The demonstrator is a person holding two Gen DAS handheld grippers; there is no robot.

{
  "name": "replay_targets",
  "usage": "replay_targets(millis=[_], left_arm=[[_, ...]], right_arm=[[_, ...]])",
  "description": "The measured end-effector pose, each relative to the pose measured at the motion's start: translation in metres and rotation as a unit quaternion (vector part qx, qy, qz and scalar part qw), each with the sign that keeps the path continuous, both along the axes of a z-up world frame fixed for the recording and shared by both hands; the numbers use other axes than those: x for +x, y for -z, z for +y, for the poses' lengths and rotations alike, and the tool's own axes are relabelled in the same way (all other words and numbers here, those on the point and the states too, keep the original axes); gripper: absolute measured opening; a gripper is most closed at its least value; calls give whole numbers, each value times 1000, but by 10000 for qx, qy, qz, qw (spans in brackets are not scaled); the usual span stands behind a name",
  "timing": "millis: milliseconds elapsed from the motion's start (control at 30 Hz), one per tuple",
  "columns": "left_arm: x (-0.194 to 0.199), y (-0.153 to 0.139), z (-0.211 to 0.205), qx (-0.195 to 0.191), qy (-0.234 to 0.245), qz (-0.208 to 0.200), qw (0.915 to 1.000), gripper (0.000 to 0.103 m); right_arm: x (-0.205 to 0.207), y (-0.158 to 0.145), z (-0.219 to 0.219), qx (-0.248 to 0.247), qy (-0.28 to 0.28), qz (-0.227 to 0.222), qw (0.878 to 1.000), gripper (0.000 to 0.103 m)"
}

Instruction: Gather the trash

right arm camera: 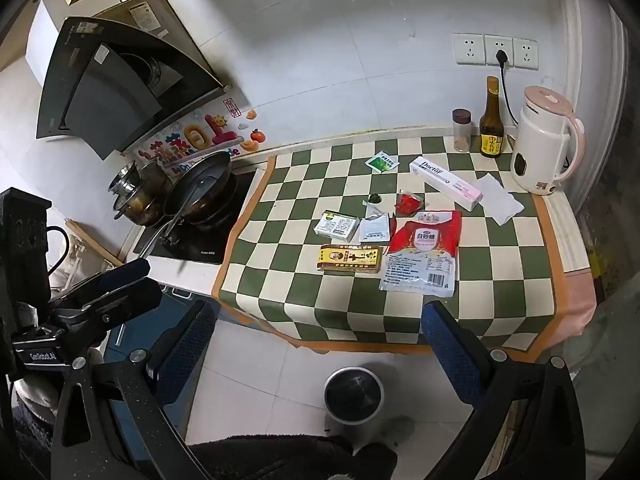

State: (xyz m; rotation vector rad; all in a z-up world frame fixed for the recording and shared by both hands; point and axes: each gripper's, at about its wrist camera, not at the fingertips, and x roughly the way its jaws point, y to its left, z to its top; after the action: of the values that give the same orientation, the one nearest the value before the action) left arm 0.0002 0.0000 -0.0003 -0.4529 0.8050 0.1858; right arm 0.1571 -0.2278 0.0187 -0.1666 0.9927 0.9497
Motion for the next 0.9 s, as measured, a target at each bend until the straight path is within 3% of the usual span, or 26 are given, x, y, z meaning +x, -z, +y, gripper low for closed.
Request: replay_targets(millis=[533, 900], left_arm=[[4, 14, -9, 26, 43, 1, 10000, 103], [10, 6, -5, 91, 90, 54, 9999, 103]], right_arm=[[13, -2, -9, 20, 81, 64, 9999, 103], [15, -1, -9, 1, 40, 47, 10000, 103]])
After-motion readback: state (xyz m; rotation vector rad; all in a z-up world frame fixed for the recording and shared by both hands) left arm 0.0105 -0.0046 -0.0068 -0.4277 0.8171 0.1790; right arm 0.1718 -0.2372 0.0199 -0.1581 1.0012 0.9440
